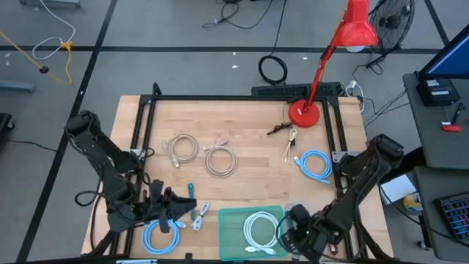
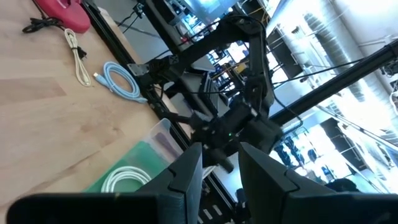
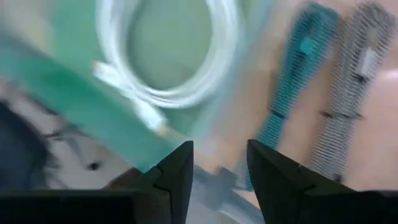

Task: Pick & Place USB Port
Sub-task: Put the left brown hdmi cable into the green bin

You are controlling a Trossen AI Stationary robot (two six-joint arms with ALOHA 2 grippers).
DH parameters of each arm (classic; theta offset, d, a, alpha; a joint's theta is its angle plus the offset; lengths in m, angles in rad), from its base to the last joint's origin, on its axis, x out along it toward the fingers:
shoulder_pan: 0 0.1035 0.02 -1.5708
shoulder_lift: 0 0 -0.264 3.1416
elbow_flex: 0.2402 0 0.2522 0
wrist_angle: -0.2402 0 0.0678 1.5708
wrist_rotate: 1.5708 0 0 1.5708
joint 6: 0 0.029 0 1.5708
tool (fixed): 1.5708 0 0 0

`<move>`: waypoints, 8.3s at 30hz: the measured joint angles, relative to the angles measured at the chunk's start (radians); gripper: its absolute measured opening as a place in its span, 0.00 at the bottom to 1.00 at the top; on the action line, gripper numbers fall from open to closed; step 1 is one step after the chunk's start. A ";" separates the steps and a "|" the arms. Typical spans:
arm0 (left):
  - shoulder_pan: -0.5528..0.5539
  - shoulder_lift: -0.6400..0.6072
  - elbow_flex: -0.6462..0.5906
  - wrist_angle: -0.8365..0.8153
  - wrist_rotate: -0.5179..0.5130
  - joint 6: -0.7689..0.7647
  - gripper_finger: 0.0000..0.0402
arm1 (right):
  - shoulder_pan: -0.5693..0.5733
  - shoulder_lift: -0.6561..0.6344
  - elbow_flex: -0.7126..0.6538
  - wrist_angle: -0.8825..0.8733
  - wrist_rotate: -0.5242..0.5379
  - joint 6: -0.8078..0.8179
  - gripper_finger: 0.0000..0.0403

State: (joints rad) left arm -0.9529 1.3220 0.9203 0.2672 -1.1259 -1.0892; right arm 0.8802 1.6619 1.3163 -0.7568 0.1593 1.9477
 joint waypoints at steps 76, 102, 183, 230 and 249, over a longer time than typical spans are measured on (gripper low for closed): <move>1.124 -0.032 -0.146 -1.417 1.059 -0.354 0.80 | -0.703 -0.270 0.000 0.303 -0.034 -1.115 0.33; 1.198 -0.032 -0.229 -1.248 1.037 -0.416 0.79 | -0.700 -0.270 0.000 0.266 -0.112 -1.204 0.33; 0.699 0.052 0.401 -1.124 1.105 0.209 0.03 | -0.887 -0.380 0.001 -0.226 -0.076 -1.174 0.33; 0.703 0.100 0.607 -0.954 0.474 -0.085 0.02 | -0.767 -0.430 -0.751 1.941 0.073 -0.730 0.63; 0.855 0.140 0.606 -1.058 0.718 -0.106 0.02 | -0.754 -0.430 -0.635 1.723 0.048 -0.742 0.74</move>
State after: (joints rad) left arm -0.0983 1.4619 1.5262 -0.7909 -0.4081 -1.1954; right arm 0.1265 1.2322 0.6815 0.9659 0.2077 1.2060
